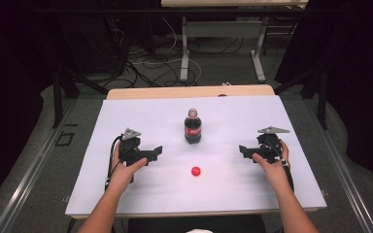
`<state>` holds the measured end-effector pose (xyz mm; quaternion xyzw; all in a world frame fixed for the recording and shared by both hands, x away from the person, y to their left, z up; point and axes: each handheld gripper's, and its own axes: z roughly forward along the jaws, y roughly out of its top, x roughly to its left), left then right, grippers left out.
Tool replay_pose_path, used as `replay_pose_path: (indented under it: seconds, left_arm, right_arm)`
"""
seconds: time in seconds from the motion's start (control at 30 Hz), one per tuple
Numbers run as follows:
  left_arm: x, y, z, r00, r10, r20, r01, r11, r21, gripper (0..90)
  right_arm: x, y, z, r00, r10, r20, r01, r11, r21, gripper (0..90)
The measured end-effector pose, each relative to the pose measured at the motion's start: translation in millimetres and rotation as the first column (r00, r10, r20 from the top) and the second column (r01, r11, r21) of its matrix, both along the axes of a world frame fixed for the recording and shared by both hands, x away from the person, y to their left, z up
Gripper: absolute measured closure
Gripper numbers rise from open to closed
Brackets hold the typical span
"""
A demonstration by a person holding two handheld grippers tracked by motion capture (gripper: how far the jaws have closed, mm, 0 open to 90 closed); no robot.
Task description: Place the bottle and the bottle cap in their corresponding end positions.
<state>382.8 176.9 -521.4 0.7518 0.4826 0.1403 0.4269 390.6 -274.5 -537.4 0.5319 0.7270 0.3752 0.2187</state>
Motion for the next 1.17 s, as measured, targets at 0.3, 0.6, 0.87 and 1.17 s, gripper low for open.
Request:
replay_pose_path:
  seconds: [0.3,0.6,0.87,1.17]
  left_arm:
    - [2.6,7.0,-4.0,0.9986,0.050,-0.017,-0.051,0.9985,-0.022,0.5]
    - [3.2,11.6,-7.5,0.9976,0.063,-0.027,-0.064,0.9977,-0.025,0.5]
    - [3.4,14.9,-9.2,0.9962,0.082,-0.031,-0.082,0.9965,-0.016,0.5]
    - [4.8,18.4,-11.1,0.9941,0.102,-0.035,-0.103,0.9947,-0.007,0.5]
  right_arm:
    - [-6.2,-17.2,-19.0,0.9957,-0.082,-0.042,0.083,0.996,0.026,0.0]
    - [-6.6,-19.8,-26.8,0.9939,-0.088,-0.066,0.089,0.996,0.013,0.0]
    - [-7.5,-19.7,-26.3,0.9938,-0.089,-0.067,0.090,0.996,0.013,0.0]
    - [-8.1,-18.1,-25.5,0.9941,-0.085,-0.066,0.086,0.996,0.007,0.0]
